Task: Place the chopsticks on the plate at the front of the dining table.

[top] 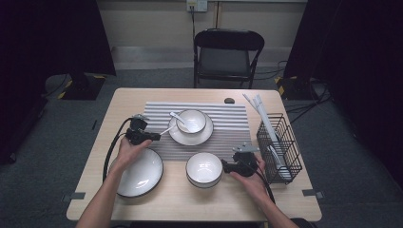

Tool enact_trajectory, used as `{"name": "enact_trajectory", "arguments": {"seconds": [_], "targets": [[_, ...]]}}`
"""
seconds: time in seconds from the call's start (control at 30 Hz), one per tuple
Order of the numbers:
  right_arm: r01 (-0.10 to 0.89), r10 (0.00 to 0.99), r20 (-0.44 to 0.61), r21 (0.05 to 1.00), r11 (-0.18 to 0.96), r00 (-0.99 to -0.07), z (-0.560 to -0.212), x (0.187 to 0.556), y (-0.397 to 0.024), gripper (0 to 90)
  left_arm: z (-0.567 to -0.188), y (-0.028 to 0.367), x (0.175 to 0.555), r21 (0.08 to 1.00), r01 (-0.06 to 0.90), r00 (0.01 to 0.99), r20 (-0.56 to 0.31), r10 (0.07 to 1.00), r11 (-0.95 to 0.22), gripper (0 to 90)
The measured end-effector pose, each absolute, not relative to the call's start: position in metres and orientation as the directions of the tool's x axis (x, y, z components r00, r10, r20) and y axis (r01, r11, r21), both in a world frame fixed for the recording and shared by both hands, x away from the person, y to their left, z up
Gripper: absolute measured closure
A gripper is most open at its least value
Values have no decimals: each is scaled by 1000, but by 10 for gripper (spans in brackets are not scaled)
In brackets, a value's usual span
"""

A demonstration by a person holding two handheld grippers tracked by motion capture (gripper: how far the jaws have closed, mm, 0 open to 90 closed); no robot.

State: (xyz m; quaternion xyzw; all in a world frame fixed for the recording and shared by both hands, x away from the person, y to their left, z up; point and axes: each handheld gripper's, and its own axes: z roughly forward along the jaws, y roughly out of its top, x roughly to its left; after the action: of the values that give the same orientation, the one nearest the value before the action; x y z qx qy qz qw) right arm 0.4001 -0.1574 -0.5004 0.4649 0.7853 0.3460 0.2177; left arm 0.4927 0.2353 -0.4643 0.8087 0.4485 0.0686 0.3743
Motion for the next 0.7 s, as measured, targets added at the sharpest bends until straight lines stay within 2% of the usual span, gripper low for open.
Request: {"name": "enact_trajectory", "arguments": {"seconds": [0.3, 0.7], "targets": [[579, 881, -21, 746, 328, -473, -500, 400, -157, 232, -465, 231, 493, 682, 658, 613, -238, 753, -320, 861], [580, 881, -20, 746, 328, -472, -500, 400, -157, 231, -464, 231, 500, 701, 661, 584, -259, 769, -266, 861]]}}
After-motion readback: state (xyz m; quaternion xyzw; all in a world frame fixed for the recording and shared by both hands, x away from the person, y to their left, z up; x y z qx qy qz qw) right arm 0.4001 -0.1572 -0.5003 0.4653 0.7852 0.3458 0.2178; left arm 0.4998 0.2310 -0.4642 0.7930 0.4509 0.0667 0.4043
